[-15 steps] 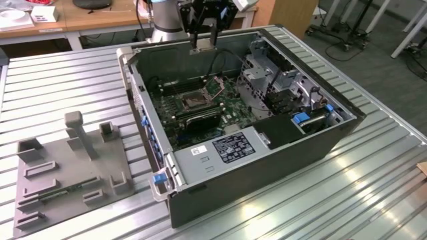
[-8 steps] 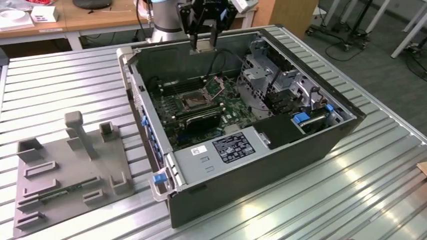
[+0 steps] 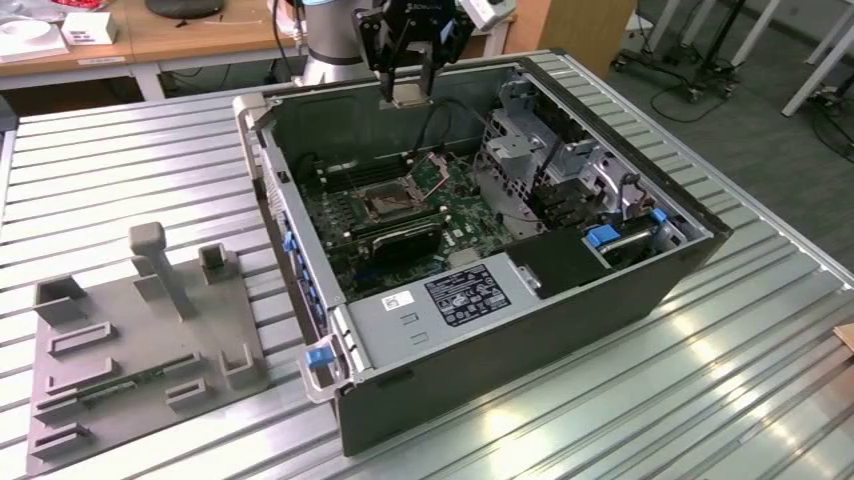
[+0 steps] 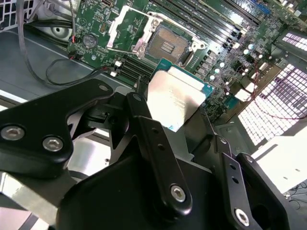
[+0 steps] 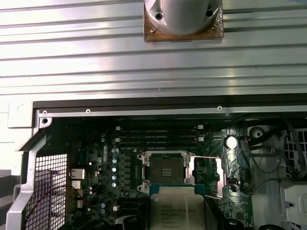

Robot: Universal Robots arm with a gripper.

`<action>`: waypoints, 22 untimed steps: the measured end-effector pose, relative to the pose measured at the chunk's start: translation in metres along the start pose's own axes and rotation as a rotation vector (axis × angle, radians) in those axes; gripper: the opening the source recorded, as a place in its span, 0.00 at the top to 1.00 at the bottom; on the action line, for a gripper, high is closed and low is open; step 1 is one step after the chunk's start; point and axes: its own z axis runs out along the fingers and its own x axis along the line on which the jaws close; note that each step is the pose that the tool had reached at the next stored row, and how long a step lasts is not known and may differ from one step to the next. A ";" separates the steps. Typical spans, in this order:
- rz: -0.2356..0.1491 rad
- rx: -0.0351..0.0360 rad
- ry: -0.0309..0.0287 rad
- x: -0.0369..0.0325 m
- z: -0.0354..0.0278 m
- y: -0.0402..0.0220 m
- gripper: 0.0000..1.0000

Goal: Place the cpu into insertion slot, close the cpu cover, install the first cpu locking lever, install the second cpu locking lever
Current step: 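Place the cpu into insertion slot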

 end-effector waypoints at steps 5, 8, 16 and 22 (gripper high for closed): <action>0.000 -0.0010 0.0001 0.0000 0.0001 0.0000 0.46; 0.000 -0.0010 0.0000 0.0000 0.0016 -0.0002 0.46; 0.000 -0.0010 -0.0005 -0.0001 0.0064 -0.0006 0.46; 0.000 -0.0011 -0.0023 -0.0002 0.0118 -0.0011 0.46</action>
